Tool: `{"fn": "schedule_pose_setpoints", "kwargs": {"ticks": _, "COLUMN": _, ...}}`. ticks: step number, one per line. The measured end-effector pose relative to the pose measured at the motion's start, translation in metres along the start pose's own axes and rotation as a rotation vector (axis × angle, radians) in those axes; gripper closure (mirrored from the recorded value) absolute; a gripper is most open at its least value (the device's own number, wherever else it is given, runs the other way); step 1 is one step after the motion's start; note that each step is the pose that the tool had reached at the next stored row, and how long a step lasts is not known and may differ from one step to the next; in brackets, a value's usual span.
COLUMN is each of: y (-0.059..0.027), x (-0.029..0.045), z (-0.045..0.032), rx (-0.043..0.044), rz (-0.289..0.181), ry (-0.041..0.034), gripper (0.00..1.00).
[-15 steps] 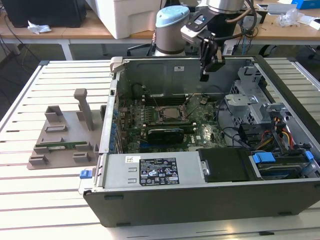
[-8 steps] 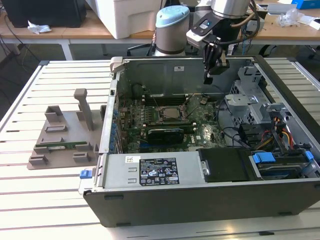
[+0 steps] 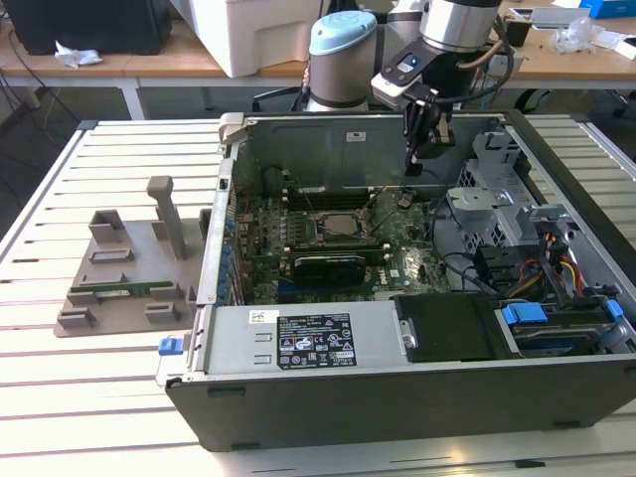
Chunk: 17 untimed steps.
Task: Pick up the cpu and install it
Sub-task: 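Close the cpu cover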
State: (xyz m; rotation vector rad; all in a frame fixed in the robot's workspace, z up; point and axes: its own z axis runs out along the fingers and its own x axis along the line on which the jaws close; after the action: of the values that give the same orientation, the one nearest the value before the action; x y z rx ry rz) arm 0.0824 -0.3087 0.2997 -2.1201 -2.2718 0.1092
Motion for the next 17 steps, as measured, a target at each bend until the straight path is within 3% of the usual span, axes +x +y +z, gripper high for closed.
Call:
{"fn": "schedule_pose_setpoints", "kwargs": {"ticks": 6, "y": 0.0031, "x": 0.0003, "z": 0.0179, "rx": 0.0016, "rz": 0.0, "ry": 0.0003, "gripper": 0.89}}
{"fn": "schedule_pose_setpoints", "kwargs": {"ticks": 14, "y": 0.0051, "x": 0.0006, "z": 0.0327, "rx": 0.0021, "rz": 0.0, "ry": 0.0003, "gripper": 0.89}}
{"fn": "schedule_pose_setpoints", "kwargs": {"ticks": 15, "y": 0.0059, "x": 0.0008, "z": 0.0395, "rx": 0.0022, "rz": 0.0, "ry": 0.0003, "gripper": 0.89}}
{"fn": "schedule_pose_setpoints", "kwargs": {"ticks": 17, "y": 0.0061, "x": 0.0009, "z": 0.0422, "rx": 0.0022, "rz": 0.0, "ry": 0.0004, "gripper": 0.89}}
